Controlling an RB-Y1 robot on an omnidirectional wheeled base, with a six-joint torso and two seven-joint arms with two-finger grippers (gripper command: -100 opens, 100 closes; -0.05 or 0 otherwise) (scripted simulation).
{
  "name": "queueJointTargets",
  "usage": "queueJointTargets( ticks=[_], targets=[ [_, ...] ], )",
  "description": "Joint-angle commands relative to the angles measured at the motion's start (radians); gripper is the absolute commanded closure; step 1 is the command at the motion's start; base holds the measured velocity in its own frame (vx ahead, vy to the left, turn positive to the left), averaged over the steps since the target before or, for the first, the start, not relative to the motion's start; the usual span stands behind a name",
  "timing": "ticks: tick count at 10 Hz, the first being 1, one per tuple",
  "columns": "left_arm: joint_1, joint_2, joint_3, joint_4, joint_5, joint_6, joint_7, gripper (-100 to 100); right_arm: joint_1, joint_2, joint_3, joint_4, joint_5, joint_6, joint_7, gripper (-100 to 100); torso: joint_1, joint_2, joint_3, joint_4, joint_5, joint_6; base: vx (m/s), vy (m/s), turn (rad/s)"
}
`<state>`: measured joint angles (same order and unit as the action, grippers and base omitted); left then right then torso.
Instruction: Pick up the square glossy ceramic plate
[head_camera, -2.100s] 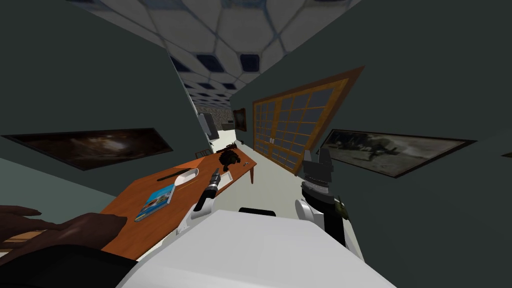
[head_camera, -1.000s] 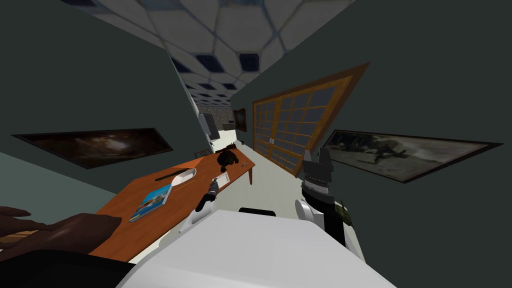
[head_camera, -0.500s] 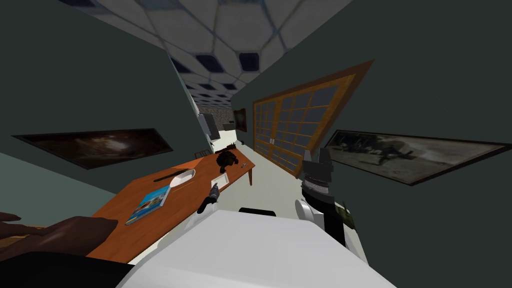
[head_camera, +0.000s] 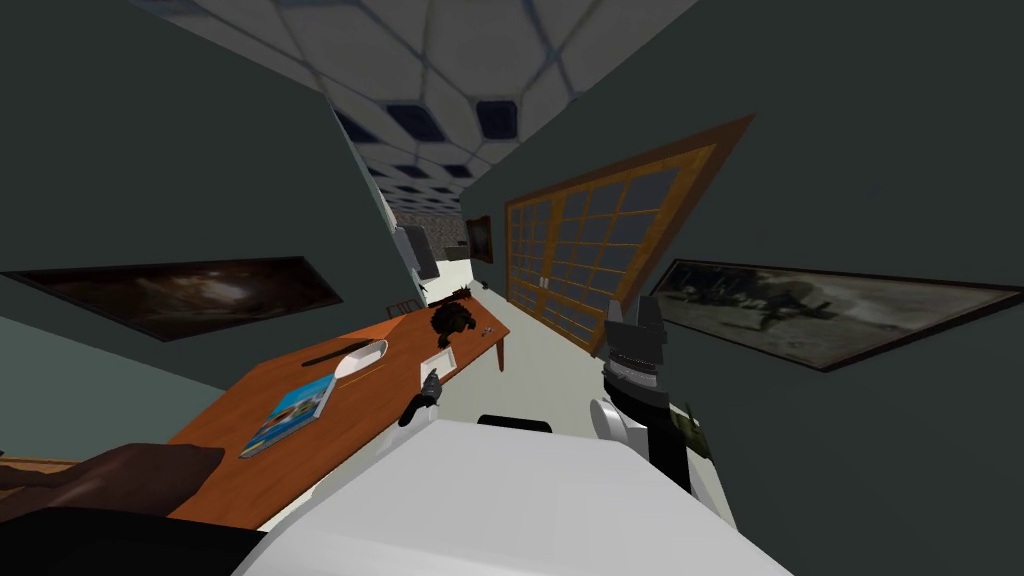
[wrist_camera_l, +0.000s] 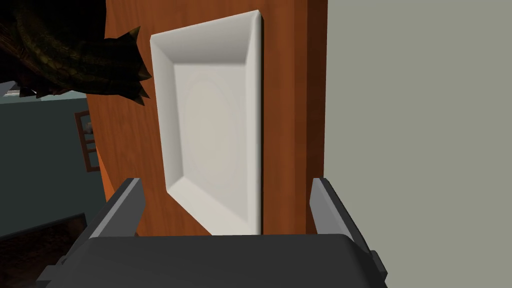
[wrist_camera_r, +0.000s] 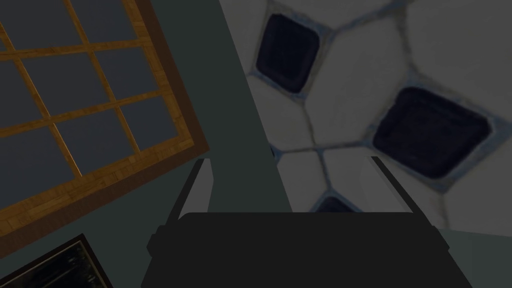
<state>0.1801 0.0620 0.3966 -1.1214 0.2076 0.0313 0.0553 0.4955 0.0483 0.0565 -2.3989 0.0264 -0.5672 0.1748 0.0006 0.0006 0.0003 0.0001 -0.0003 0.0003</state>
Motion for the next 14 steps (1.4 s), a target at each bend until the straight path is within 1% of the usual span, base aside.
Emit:
queueJointTargets(
  ticks=[1,9,10,11,13,14],
  targets=[
    [-0.033,0.004,0.024,0.043,-0.006,-0.013,-0.005,-100,0.0,0.0,0.0,0.0,0.0,0.0,0.0,0,0.0,0.0,0.0,0.0,0.0,0.0,-0.034,0.015,-0.079],
    [-0.208,0.031,0.152,0.272,-0.036,-0.074,-0.027,-100,0.0,0.0,0.0,0.0,0.0,0.0,0.0,0,0.001,0.002,0.001,0.0,0.0,0.0,-0.049,0.01,-0.075],
    [-0.196,0.03,0.141,0.261,-0.033,-0.073,-0.024,-100,0.0,0.0,0.0,0.0,0.0,0.0,0.0,0,0.002,0.001,0.001,0.001,0.0,0.0,-0.019,0.004,-0.014],
    [-0.197,0.03,0.142,0.263,-0.033,-0.074,-0.025,100,0.0,0.0,0.0,0.0,0.0,0.0,0.0,0,0.002,0.0,0.0,0.0,0.0,0.0,-0.009,-0.006,0.0],
    [-0.191,0.023,0.14,0.27,-0.033,-0.067,-0.024,100,0.0,0.0,0.0,0.0,0.0,0.0,0.0,0,0.001,-0.002,0.001,0.004,-0.006,0.0,-0.008,-0.008,0.003],
    [-0.19,0.022,0.14,0.27,-0.033,-0.067,-0.024,100,0.0,0.0,0.0,0.0,0.0,0.0,0.0,0,0.002,-0.003,0.001,0.005,-0.006,0.0,0.0,0.0,0.0]
  ],
)
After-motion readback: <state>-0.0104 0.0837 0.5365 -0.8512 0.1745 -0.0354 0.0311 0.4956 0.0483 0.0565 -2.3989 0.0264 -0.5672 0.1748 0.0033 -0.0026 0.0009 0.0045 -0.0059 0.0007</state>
